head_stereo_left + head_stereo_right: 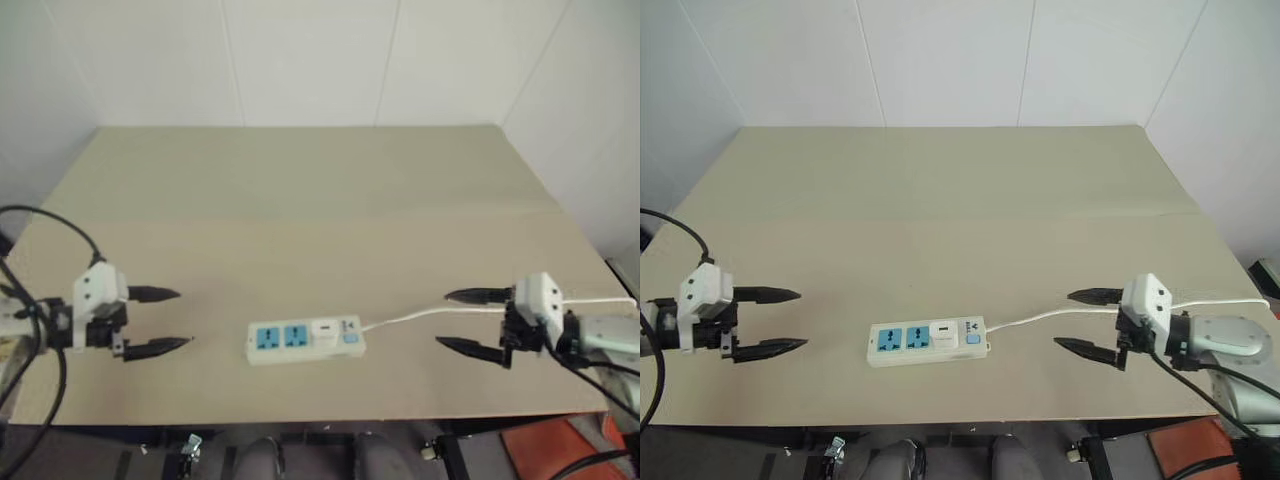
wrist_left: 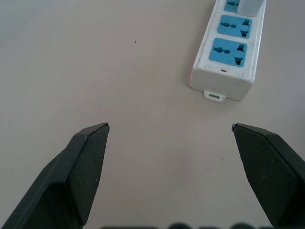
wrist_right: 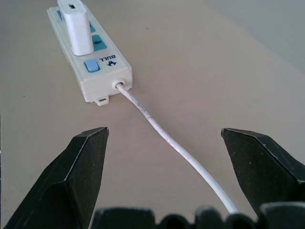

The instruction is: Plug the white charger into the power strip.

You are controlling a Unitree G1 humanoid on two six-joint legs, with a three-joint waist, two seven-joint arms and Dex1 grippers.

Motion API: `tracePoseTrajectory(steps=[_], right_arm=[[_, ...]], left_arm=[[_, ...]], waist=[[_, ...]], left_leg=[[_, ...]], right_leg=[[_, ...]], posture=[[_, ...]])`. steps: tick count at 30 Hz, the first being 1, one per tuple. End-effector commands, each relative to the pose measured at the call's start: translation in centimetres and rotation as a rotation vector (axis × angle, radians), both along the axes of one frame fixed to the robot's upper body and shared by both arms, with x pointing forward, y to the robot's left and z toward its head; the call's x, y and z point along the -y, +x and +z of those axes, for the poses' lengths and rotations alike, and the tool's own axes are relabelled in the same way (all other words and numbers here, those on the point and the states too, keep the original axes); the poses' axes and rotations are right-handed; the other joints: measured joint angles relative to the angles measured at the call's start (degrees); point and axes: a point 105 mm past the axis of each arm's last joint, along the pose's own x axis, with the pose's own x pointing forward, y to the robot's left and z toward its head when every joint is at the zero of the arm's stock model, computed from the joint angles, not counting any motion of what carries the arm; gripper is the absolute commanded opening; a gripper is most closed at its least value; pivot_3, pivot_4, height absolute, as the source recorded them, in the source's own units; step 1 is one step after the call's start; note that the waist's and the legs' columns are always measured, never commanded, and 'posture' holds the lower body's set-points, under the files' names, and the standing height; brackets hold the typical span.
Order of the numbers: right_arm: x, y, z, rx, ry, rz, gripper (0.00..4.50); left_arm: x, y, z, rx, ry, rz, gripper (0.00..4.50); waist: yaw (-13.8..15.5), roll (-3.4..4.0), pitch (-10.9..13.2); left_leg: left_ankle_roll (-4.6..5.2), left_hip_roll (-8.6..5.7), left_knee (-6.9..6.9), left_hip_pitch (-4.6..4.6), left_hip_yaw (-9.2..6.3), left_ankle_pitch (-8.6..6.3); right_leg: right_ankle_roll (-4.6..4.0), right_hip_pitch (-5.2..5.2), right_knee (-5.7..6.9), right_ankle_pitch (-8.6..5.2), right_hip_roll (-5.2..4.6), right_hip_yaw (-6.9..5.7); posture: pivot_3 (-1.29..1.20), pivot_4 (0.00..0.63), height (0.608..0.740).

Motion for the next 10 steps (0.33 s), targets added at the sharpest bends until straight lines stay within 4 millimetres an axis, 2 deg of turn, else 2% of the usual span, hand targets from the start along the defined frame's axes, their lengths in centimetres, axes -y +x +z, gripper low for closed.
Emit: tracePoseTrajectory(steps=[1, 10], right_arm=[[0.56, -0.44, 1.29, 0.029, 0.007, 0.000, 4.46], [0.04, 0.23, 1.06, 0.019, 0.008, 0.031, 4.46]], left_arm=[[-0.04, -0.78, 2.14, 0.051, 0.006, 0.006, 4.50], [0.85, -0.60, 2.43, 0.059, -0.022, 0.006, 4.50]], waist=[[0.1, 0.00, 0.0], [0.1, 0.00, 0.0]], left_leg=[[0.00, 0.00, 0.00, -0.01, 0.00, 0.00], [0.00, 0.00, 0.00, -0.01, 0.02, 0.00]], right_leg=[[0.00, 0.00, -0.01, 0.00, 0.00, 0.00], [-0.01, 0.00, -0.02, 0.00, 0.02, -0.01]], posture=[[0.00, 0.150, 0.740], [0.00, 0.150, 0.740]])
